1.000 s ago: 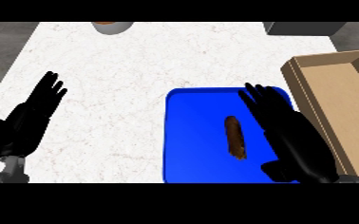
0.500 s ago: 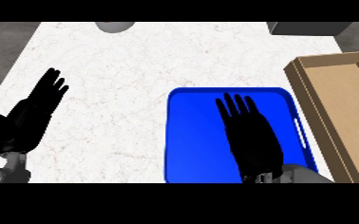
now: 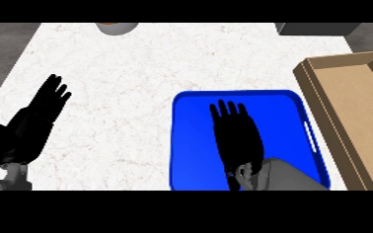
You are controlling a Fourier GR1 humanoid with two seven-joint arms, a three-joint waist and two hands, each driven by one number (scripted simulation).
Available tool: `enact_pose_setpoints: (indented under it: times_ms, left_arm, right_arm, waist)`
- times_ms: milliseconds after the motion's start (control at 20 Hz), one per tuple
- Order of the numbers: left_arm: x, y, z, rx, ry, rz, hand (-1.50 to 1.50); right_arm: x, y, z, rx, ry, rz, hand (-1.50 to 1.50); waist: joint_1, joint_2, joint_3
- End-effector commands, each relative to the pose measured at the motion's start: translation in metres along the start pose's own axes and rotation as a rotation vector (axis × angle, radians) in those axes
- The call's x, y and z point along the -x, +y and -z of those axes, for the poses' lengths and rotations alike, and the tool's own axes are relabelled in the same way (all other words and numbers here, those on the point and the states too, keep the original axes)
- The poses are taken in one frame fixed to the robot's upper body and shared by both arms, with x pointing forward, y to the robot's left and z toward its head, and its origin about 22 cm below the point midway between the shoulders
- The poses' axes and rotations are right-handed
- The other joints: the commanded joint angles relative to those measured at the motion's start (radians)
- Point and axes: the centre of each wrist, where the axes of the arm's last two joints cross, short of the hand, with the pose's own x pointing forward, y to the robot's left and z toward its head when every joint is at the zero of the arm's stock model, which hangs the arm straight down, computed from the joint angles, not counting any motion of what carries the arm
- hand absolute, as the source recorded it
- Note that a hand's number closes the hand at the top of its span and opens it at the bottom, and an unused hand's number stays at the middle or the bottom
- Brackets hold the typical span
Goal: Pick the sweet potato from the tray and place it in the cardboard box
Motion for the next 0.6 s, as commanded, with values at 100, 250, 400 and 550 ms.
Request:
enact_pose_setpoints:
  times_ms: [100,250,400,550]
  left_arm:
    - [-0.001,-0.001,0.005,-0.023,-0.014,0.004,0.00]
    - [-0.003,0.015,-0.004,0.004,-0.002,-0.004,0.00]
    - [-0.018,0.001,0.002,0.002,-0.017,-0.006,0.00]
    - [-0.004,0.015,-0.011,0.013,-0.007,0.009,0.00]
  right_arm:
    - [-0.026,0.001,0.001,-0.075,0.196,-0.104,-1.50]
    - [-0.011,-0.010,0.015,-0.080,0.204,-0.101,-1.50]
    - [-0.022,0.009,0.009,-0.087,0.194,-0.096,-1.50]
    - [0.002,0.003,0.018,-0.065,0.179,-0.092,-1.50]
  waist:
    - [-0.011,0.000,0.000]
    - [-0.001,0.001,0.001]
    - [-0.007,0.000,0.002]
    - [-0.002,0.001,0.002]
